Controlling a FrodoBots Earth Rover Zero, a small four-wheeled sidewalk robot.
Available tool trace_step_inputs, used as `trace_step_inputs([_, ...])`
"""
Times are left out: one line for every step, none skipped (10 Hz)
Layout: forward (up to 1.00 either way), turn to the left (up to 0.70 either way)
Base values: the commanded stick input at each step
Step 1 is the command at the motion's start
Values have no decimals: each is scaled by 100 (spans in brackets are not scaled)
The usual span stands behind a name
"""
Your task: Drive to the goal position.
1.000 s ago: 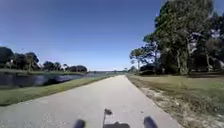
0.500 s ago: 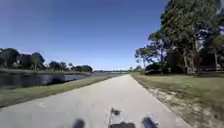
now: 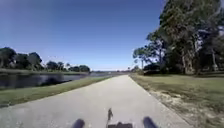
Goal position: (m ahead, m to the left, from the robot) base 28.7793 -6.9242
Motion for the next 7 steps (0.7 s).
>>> trace_step_inputs([70,0])
trace_step_inputs([70,0])
trace_step_inputs([79,0])
trace_step_inputs([85,0])
trace_step_inputs([85,0])
trace_step_inputs([85,34])
trace_step_inputs([85,34])
